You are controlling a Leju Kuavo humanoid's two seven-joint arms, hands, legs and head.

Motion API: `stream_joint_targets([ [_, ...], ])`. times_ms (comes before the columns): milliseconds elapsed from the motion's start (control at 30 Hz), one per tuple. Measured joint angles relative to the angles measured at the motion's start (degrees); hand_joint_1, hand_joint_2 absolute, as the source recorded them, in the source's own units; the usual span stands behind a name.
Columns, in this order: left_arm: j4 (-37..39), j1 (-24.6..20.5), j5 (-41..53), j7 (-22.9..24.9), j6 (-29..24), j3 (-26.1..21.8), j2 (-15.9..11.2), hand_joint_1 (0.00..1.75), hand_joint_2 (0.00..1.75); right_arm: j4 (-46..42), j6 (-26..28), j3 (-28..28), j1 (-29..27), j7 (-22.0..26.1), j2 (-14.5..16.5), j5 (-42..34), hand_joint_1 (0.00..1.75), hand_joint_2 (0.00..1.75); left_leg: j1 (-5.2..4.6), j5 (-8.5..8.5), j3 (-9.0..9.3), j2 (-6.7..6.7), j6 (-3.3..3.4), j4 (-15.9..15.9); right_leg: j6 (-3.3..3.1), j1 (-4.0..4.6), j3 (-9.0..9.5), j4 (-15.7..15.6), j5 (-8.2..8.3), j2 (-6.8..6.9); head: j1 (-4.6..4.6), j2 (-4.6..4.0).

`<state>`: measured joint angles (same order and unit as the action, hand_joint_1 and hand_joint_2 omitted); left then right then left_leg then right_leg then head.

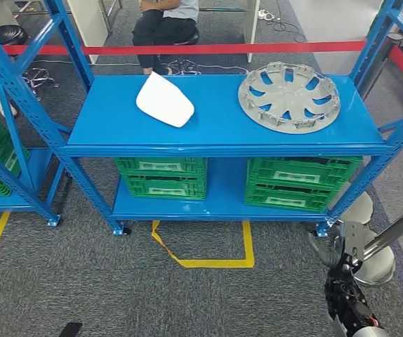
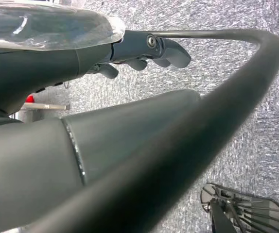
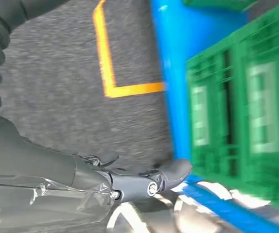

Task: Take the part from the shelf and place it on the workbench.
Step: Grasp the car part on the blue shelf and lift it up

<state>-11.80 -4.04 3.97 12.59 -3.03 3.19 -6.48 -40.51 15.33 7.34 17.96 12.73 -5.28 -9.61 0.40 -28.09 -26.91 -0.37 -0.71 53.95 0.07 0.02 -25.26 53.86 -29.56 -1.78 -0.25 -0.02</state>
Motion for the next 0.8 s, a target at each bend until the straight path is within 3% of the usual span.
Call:
stream_joint_targets([
  [233, 0.0, 0.08, -0.74, 0.02, -0.08, 0.02, 0.48, 0.0, 0.0, -13.16, 2.65, 4.58, -2.27, -0.58, -0.67, 1.94, 0.0, 1.75, 0.0, 0.01, -0.03, 0.0, 0.0, 0.0, 0.0, 0.0, -0.03, 0.0, 0.0, 0.0, 0.0, 0.01],
  [467, 0.0, 0.18, -0.78, -0.38, -0.05, 0.07, 0.97, 0.0, 0.0, -27.46, 6.65, 9.23, -3.95, -7.28, -1.16, 14.43, 0.0, 1.75, 0.0, 0.01, -0.06, 0.0, -0.01, 0.0, -0.01, 0.0, -0.07, 0.01, 0.01, 0.0, 0.02, 0.0],
  [800, 0.0, 0.3, -0.75, -1.18, -0.05, 0.23, 1.67, 0.0, 0.0, -36.99, 6.46, 11.72, -4.62, -9.54, -2.15, 14.56, 0.0, 1.75, 0.0, 0.01, -0.1, 0.0, -0.01, 0.0, -0.01, 0.0, -0.1, 0.01, 0.01, 0.0, 0.02, 0.0],
])
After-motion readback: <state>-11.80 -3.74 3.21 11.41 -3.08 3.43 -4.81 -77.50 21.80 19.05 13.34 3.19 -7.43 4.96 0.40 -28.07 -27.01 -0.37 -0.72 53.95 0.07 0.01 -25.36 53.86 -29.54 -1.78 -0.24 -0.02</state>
